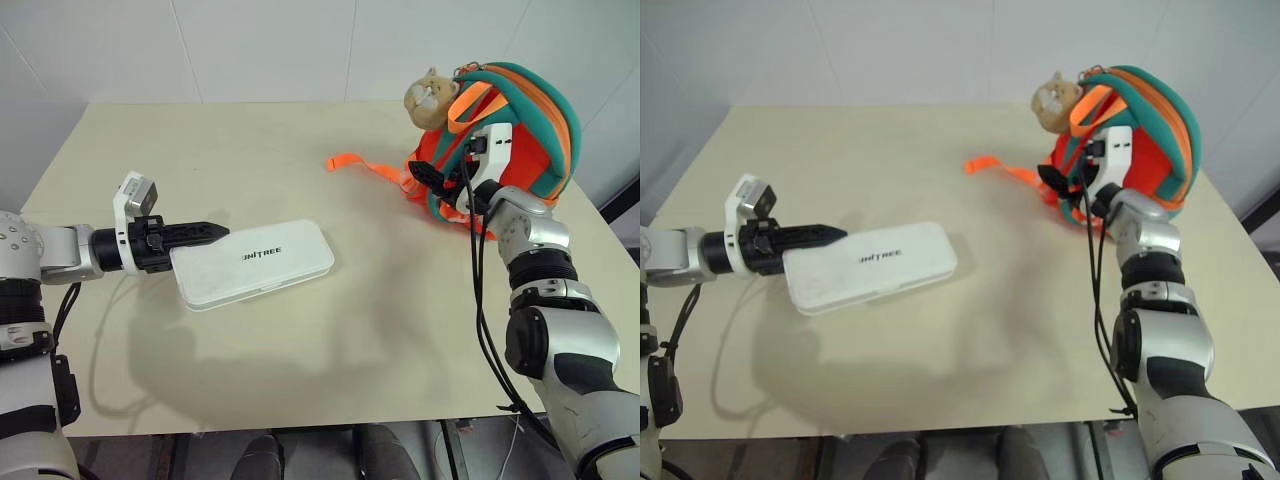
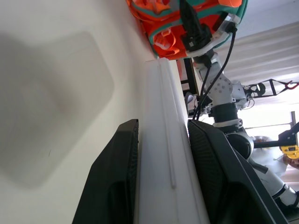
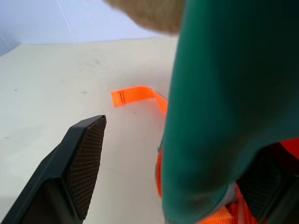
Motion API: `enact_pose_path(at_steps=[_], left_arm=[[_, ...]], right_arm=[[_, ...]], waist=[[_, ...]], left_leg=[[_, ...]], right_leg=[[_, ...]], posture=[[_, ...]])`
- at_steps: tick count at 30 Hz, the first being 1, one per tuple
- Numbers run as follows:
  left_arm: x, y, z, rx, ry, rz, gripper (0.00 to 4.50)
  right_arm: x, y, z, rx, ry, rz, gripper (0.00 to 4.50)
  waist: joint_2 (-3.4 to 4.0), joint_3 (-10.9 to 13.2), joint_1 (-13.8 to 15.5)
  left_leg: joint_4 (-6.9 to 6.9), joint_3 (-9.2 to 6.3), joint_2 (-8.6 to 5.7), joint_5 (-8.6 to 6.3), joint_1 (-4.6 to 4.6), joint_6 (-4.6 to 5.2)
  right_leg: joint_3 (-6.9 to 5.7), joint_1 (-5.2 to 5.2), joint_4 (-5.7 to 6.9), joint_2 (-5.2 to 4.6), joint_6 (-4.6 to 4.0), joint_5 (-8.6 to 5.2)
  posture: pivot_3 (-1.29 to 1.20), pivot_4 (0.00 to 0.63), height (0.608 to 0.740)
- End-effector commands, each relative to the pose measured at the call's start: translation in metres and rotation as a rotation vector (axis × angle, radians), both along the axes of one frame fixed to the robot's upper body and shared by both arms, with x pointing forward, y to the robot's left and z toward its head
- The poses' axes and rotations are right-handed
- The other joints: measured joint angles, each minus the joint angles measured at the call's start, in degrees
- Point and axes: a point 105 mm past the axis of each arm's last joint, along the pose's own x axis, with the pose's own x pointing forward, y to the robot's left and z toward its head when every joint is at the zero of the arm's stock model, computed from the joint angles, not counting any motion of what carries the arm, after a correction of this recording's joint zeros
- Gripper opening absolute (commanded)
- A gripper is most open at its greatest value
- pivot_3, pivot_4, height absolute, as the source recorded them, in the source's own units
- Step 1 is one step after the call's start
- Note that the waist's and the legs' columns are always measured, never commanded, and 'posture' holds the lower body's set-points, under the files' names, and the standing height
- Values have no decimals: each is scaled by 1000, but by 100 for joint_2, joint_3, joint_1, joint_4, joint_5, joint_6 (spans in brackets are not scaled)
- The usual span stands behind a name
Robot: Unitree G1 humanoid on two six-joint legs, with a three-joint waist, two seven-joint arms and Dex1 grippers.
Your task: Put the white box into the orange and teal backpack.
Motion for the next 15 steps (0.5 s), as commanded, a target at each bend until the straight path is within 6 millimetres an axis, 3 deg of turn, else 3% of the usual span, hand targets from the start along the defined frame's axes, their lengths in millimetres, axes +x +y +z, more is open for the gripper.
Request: enact_pose_path(at_steps=[1,7,15], left_arm=[[-6,-1,15,-33,-70,-23,1356],[-9,2,15,-31,-76,-11,1356],[-11,2,13,-32,-80,0,1356]], right_arm=[[5,6,25,48,-71,-26,4489],[10,12,35,134,-88,-50,4489],[9,5,43,155,-110,-71,4489]], waist=[[0,0,-38],[0,0,-126],[0,0,-132]], left_leg=[[0,0,1,0,0,-1],[-1,-1,1,1,1,-1],[-2,0,1,1,1,-1]], right_leg=[[0,0,0,0,0,0],[0,0,1,0,-1,0],[0,0,1,0,-1,1]], posture=[[0,150,740],[0,150,740],[0,150,740]])
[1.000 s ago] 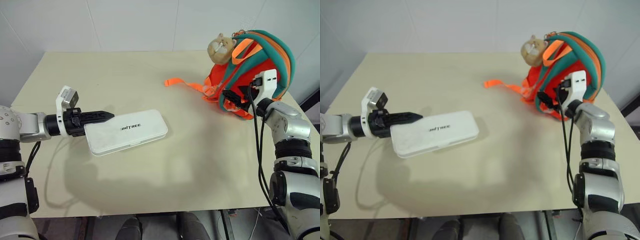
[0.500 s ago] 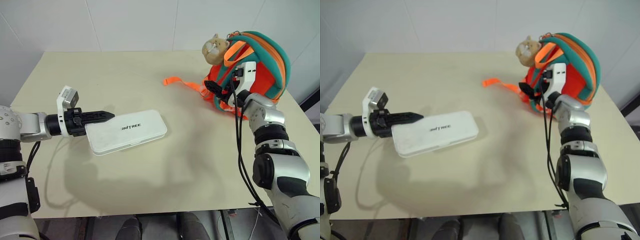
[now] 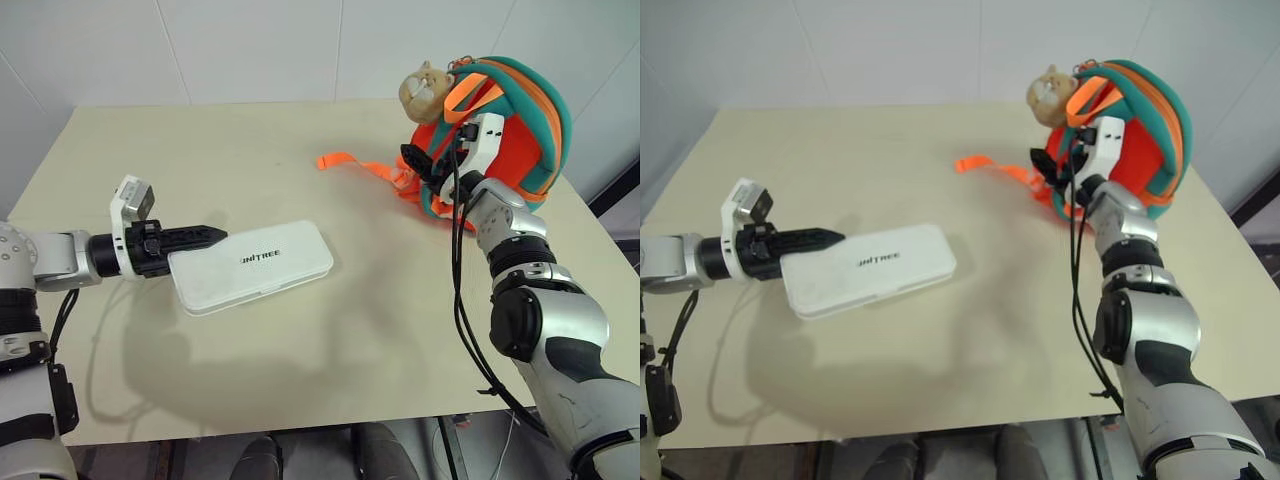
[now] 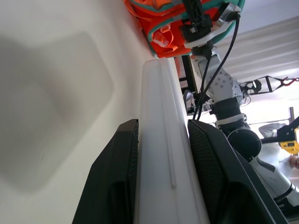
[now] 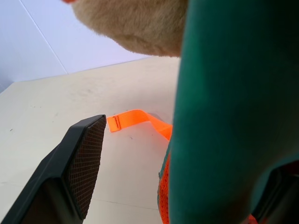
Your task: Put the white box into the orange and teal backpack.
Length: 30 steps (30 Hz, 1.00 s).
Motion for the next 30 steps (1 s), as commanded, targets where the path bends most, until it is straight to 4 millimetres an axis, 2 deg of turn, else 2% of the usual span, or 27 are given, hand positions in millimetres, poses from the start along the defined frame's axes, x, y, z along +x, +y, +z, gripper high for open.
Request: enact_pose_path(at_steps=[1,4,7,17,20,24,27,30], left_arm=[[-5,-1,17,-22,-76,-18,1356],[-4,-1,17,-22,-77,-13,1356],[-4,-2,17,-21,-81,-11,1356],[-4,-5,16,-27,-85,-20,1356],[-3,-7,19,-25,-93,-28,1356],[-1,-6,27,-49,-107,-25,1356],[-5,-5,27,-39,-98,-42,1356],[-8,4,32,-40,-101,-26,1356]], right_arm=[[-1,-8,33,31,-95,-32,4489],[0,-10,37,25,-98,-46,4489],[2,-12,35,-18,-66,-79,3896],[0,5,42,-154,-74,5,623],[-4,18,48,-155,-97,102,557],[-17,41,49,-168,-96,317,557],[-39,60,41,-244,-97,561,557],[-62,66,32,-340,-80,743,557]], waist=[[0,0,5],[0,0,5],[0,0,3],[0,0,-19],[0,0,-25],[0,0,-26],[0,0,-44],[-3,-2,-60]], left_leg=[[0,0,0,0,0,0],[2,0,0,0,0,0],[2,0,0,0,0,0],[2,1,0,0,1,0],[3,2,0,0,2,0],[4,2,0,0,2,0],[3,3,0,0,2,0],[3,2,0,0,2,0]], right_leg=[[0,0,0,0,0,0],[0,1,0,0,0,0],[0,0,1,0,0,0],[0,0,2,0,0,0],[0,0,4,1,0,0],[0,1,5,1,0,1],[0,-1,6,1,0,1],[-1,-4,12,1,0,1]], posture=[[0,150,740],[0,150,740],[0,150,740],[0,150,740],[0,150,740],[0,150,740],[0,150,740],[0,150,740]])
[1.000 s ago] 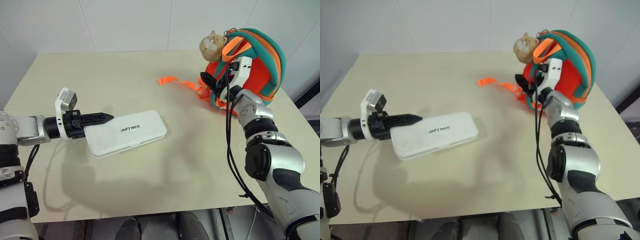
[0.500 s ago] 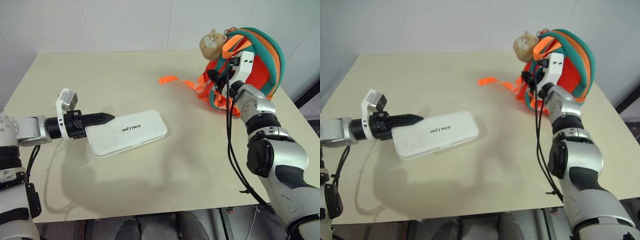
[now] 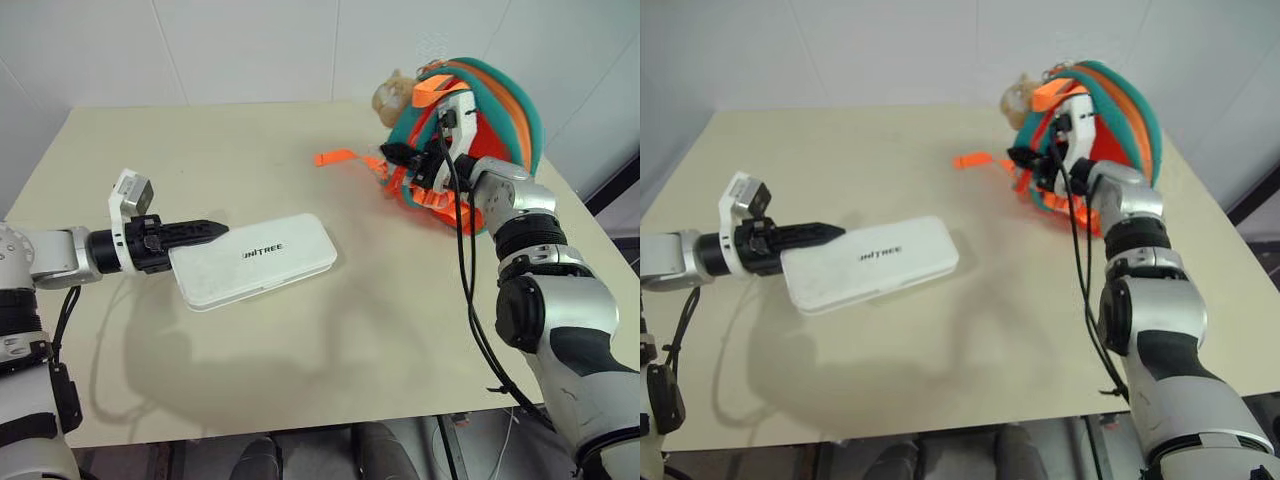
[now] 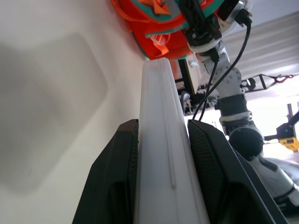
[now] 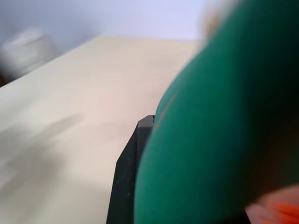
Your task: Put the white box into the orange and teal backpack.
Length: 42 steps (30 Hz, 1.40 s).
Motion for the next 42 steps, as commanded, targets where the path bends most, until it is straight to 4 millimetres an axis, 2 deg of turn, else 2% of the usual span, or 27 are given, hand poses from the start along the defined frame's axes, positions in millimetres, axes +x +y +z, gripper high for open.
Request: enact_pose_path(at_steps=[1,5,10,14,17,19,22,26,29,33,42], left_arm=[[-8,12,23,-31,-59,1,1356],[-12,22,29,-13,-59,23,1356],[-13,40,39,10,-80,99,1356],[-14,50,43,26,-95,142,1356],[-12,51,44,30,-101,152,1356],[-11,51,43,32,-104,154,1356],[-8,51,43,31,-108,152,1356],[-3,48,43,28,-116,145,1356],[3,46,45,23,-129,141,1356],[9,42,47,18,-144,128,1356],[12,31,55,6,-178,76,1356]], right_arm=[[-30,7,7,-89,-26,223,557],[-48,4,7,-152,5,314,557],[-69,-4,17,-213,4,401,557],[-92,-7,32,-259,-2,467,557],[-109,-4,52,-229,-34,493,557],[-121,-3,56,-238,-35,517,557],[-140,-4,49,-269,-4,565,557],[-185,4,29,-319,76,730,557],[-208,9,22,-337,101,815,557],[-226,18,19,-339,89,889,557],[-249,27,17,-332,68,983,557]], waist=[[-2,-1,-7],[-1,-1,0],[-1,-1,46],[-1,0,95],[-1,0,116],[-1,0,120],[-1,0,158],[0,0,250],[0,1,272],[-2,0,272],[-3,0,299]], left_leg=[[1,0,0,0,-1,0],[1,2,-1,-1,-1,1],[3,6,-1,-2,0,2],[3,7,-1,-3,-2,5],[3,10,-1,-10,-2,11],[2,11,-1,-10,-5,11],[3,12,0,-19,-7,16],[31,29,1,-44,-10,34],[47,42,1,-56,-12,42],[54,53,3,-59,-10,45],[57,57,10,-61,-9,49]], right_leg=[[-2,-5,5,0,0,0],[-2,-10,9,-2,0,0],[-2,-11,8,-2,0,0],[-2,-14,9,-3,0,0],[-3,-14,8,-4,0,0],[-3,-17,7,-4,0,0],[-8,-19,7,-5,0,0],[-8,-19,7,-6,0,0],[-8,-19,7,-9,0,0],[-9,-17,6,-11,0,0],[-12,-17,7,-8,1,0]], posture=[[0,150,740],[0,150,740],[0,150,740],[0,150,740],[0,150,740],[0,150,740],[0,150,740],[0,150,740],[0,150,740],[0,150,740],[0,150,740]])
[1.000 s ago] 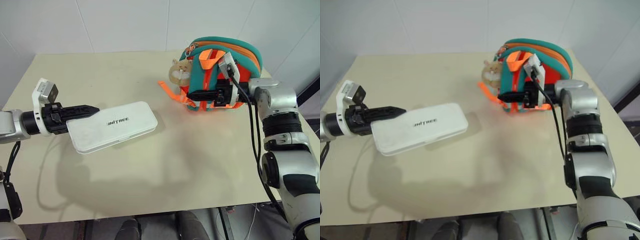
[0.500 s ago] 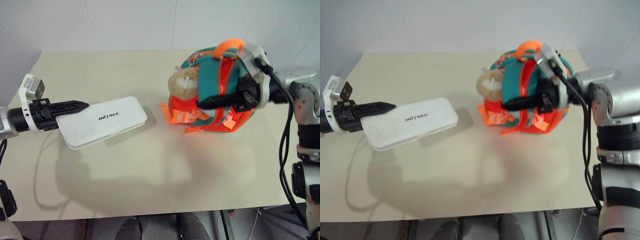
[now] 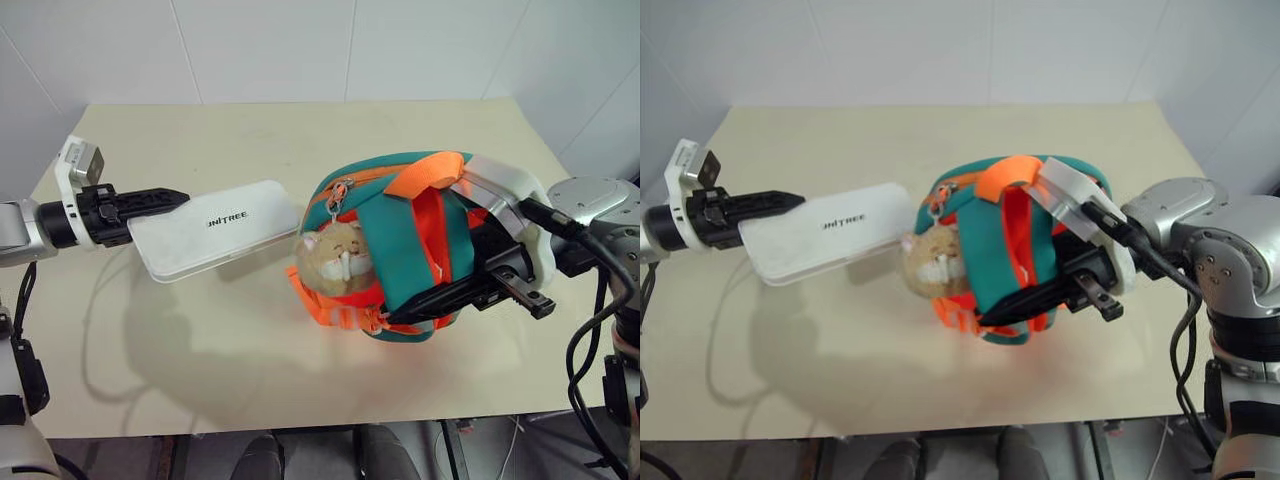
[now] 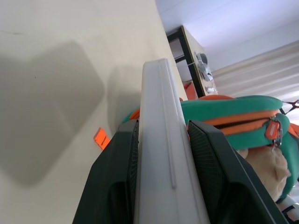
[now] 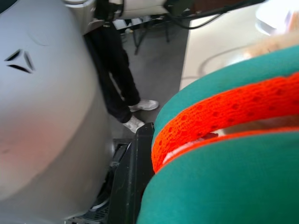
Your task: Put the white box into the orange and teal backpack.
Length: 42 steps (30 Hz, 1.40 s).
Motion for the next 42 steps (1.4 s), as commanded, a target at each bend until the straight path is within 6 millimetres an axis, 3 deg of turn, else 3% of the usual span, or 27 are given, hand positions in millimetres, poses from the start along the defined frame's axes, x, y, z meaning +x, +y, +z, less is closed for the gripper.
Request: enact_pose_path(at_steps=[1,7,11,25,30,36,42], left_arm=[[-5,-8,22,-23,-86,-52,1356],[-13,-13,21,23,-117,-89,1356],[-19,-12,21,157,-262,-85,1356],[-58,-10,53,278,-864,-47,1356],[-84,-16,57,305,-1027,-146,1356],[-89,-24,51,314,-1083,-245,1356],[-80,-25,35,385,-1052,-322,1356]], right_arm=[[-15,1,4,35,-32,59,557],[3,-3,-33,-19,-20,9,557],[12,-6,-45,-42,-29,14,557],[31,-6,-49,-52,-43,20,557],[35,-4,-49,-54,-48,28,557],[39,-3,-46,-39,-33,24,557],[40,-3,-44,-30,-37,9,557]], waist=[[0,0,6],[-3,-1,39],[-3,-1,20],[-4,-2,103],[-4,-2,78],[-3,-2,97],[-3,-1,96]], left_leg=[[0,0,0,-3,0,5],[14,9,-1,-19,-1,20],[18,23,6,-19,5,20],[26,29,23,-21,9,16],[24,35,25,-25,10,20],[26,36,34,-29,13,25],[25,38,38,-30,14,28]], right_leg=[[0,0,0,0,0,0],[-1,0,0,-1,0,0],[0,1,0,-1,0,0],[-1,6,-9,10,-7,7],[0,9,-18,11,-8,9],[-1,13,-22,19,-14,16],[-2,13,-23,25,-15,19]], posture=[[0,150,740],[0,150,740],[0,150,740],[0,150,740],[0,150,740],[0,150,740],[0,150,740]])
